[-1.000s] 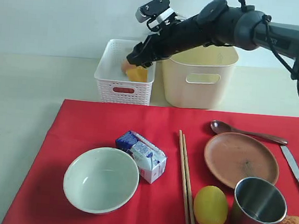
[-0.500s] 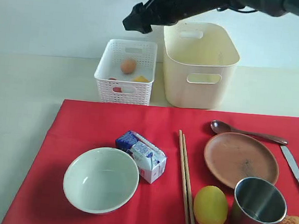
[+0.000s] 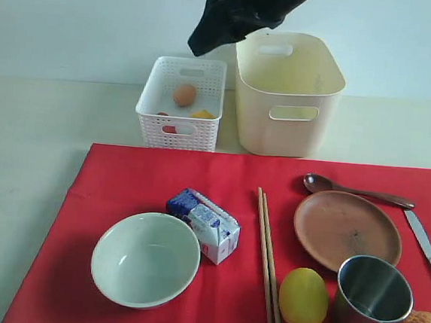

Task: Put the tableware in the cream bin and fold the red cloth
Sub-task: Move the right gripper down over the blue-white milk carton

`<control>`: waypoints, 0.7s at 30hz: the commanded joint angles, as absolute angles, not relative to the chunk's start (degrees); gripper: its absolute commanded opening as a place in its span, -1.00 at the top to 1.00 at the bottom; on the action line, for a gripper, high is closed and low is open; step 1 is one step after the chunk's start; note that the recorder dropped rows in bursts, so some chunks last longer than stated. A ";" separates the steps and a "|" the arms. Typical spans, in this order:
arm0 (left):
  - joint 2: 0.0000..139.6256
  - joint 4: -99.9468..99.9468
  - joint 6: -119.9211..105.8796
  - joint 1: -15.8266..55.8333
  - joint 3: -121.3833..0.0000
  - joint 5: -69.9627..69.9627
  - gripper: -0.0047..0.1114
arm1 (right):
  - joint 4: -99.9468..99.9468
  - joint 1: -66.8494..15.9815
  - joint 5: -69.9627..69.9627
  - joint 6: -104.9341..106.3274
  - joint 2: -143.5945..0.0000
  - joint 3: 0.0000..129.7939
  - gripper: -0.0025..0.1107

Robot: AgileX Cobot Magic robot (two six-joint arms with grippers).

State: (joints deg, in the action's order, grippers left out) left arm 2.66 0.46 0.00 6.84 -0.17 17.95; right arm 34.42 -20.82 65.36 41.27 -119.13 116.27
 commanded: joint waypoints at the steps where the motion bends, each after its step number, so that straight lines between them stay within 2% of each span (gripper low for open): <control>1: 2.41 0.81 0.30 6.60 0.00 17.63 0.92 | 30.53 -20.65 69.96 38.81 -118.64 113.20 -0.40; 10: 2.41 0.81 0.30 6.60 0.00 17.63 0.92 | 29.27 -21.00 69.95 38.33 -118.64 103.21 -0.40; 21: 2.41 0.81 0.30 6.60 0.00 17.63 0.92 | 16.64 -30.07 63.27 33.97 -118.64 93.41 -0.40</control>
